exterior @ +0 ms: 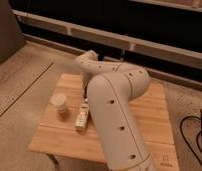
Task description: Place the eraser on the white sponge
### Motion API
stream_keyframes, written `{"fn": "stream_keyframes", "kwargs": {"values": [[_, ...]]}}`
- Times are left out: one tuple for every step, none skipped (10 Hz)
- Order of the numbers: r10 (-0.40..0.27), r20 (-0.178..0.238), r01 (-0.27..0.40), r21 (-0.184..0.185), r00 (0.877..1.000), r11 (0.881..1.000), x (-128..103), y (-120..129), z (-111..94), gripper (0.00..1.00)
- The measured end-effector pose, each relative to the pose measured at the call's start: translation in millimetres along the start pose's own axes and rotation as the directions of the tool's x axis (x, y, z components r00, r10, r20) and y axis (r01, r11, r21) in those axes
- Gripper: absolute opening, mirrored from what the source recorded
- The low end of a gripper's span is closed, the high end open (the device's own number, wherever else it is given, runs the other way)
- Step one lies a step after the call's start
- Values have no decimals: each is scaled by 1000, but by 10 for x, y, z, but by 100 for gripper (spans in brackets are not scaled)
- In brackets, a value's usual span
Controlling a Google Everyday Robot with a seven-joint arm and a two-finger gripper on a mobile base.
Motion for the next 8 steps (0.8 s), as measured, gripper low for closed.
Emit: {"fn": "stream_keyframes", "kwargs": {"values": [[2,-2,-2,3,1000,1000,9,-3,-2,80],[3,-5,-3,6,1000,1000,17,-3,0,80],[4,-5,-4,7,1000,1000,17,-4,-7,80],[4,-6,-4,8,1000,1000,21,-2,-6,80],[5,-7,-5,8,1000,1000,23,-2,-6,80],[6,-7,-6,7,1000,1000,25,0,-4,80],[8,2,-8,6,1000,1000,3,9,-31,80],[9,17,-9,3,1000,1000,-45,21,-87,80]]}}
